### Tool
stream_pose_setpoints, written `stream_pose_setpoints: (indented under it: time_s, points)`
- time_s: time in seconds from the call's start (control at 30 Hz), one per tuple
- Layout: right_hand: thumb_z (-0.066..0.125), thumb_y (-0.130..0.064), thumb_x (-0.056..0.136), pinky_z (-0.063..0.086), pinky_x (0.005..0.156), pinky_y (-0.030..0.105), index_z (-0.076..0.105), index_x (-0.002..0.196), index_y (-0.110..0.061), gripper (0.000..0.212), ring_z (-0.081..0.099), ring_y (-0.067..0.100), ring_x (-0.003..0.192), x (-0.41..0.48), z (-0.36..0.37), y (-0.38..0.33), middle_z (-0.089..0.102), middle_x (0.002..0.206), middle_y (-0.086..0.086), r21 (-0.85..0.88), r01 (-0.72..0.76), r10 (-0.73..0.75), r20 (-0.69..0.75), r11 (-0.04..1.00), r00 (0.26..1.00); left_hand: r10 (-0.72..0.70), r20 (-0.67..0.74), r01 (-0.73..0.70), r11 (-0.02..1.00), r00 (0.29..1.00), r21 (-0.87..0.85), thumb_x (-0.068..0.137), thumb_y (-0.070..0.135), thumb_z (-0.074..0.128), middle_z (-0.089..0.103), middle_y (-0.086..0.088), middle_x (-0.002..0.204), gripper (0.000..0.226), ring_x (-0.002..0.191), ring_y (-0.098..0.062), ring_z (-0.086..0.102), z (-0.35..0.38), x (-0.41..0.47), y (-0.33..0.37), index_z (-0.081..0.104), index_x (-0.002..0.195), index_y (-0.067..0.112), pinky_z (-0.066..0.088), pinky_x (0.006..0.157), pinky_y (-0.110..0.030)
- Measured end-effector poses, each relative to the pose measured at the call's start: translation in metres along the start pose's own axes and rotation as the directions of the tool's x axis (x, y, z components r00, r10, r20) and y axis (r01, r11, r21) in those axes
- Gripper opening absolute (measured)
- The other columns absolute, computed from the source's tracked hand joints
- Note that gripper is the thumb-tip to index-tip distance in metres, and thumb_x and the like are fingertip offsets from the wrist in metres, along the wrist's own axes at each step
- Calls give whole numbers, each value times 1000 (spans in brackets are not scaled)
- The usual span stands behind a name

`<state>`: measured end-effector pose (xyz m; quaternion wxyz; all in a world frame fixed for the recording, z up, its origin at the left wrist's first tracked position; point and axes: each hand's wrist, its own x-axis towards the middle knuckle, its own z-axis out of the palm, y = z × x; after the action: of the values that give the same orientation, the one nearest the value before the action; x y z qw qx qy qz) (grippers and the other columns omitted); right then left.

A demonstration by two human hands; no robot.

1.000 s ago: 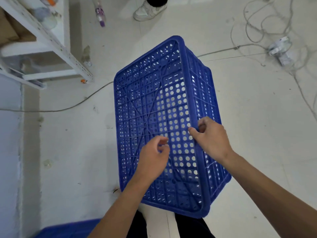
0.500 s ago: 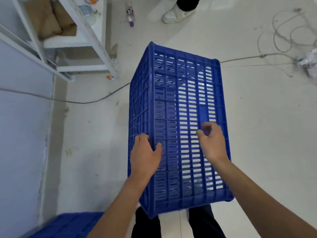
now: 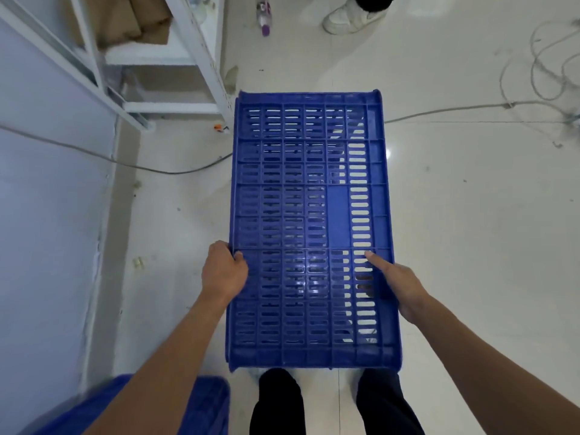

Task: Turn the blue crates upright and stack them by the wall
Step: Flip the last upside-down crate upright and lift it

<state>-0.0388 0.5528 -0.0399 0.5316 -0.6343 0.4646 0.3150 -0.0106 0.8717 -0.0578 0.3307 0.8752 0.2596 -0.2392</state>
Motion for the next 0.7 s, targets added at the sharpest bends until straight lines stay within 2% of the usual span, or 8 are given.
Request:
stream_pose_setpoints:
  time_s: [0.07, 0.1, 0.2, 0.33, 0.5, 0.6, 0.7]
  points:
    - [74, -50, 80, 57, 66, 31, 72, 106, -6, 51, 74, 26, 81, -4, 3, -2, 77, 93, 11, 88, -1, -2, 28, 996, 1000, -22, 17, 22, 1000, 1000, 0, 96, 19, 47, 61, -20, 101, 15, 71, -22, 58, 2, 2, 0, 54, 93, 6, 42, 54, -29]
    - [75, -49, 80, 59, 64, 32, 73, 103, -6, 49, 75, 27, 78, -6, 4, -2, 78, 89, 11, 100, -1, -3, 38, 995, 999, -32, 26, 32, 999, 999, 2, 96, 18, 47, 61, -20, 102, 15, 71, -23, 58, 2, 3, 0, 54, 94, 5, 42, 53, -29]
    - [76, -50, 78, 60, 70, 37, 73, 103, -9, 48, 75, 29, 80, -6, 4, -1, 78, 88, 10, 134, 20, -22, 10, 991, 1000, -47, 43, 46, 999, 998, 7, 93, 17, 47, 61, -22, 103, 18, 73, -27, 61, 4, 8, 1, 56, 97, 2, 46, 57, -32]
    - [75, -44, 81, 58, 62, 32, 74, 97, -10, 37, 75, 25, 69, -6, -4, 0, 78, 83, 8, 199, 21, -21, -5, 980, 1000, -47, 38, 46, 999, 998, 14, 94, 15, 45, 61, -22, 106, 19, 74, -27, 59, 13, 4, 12, 55, 103, 2, 47, 61, -35]
    - [75, -45, 81, 60, 81, 42, 74, 96, -10, 38, 74, 27, 73, -3, -31, 3, 78, 81, 7, 215, 34, -24, -47, 976, 999, -8, 77, 4, 999, 997, 45, 94, 11, 43, 60, -15, 103, 14, 81, -29, 62, 30, -11, 36, 50, 105, 7, 48, 63, -35]
    - [75, -43, 81, 60, 75, 40, 74, 93, -11, 35, 74, 24, 67, -2, -55, 2, 78, 77, 6, 228, 53, -38, -67, 972, 997, 11, 97, -17, 998, 995, 67, 94, 10, 44, 60, -11, 101, 12, 84, -27, 63, 45, -20, 54, 48, 105, 11, 51, 67, -36]
    - [74, -40, 83, 54, 58, 28, 71, 88, -12, 29, 71, 18, 58, -5, -84, -4, 76, 72, 4, 247, 81, -59, -92, 966, 994, 13, 128, -22, 997, 992, 68, 97, 11, 43, 60, -9, 100, 10, 86, -26, 63, 62, -26, 74, 45, 106, 14, 54, 73, -38]
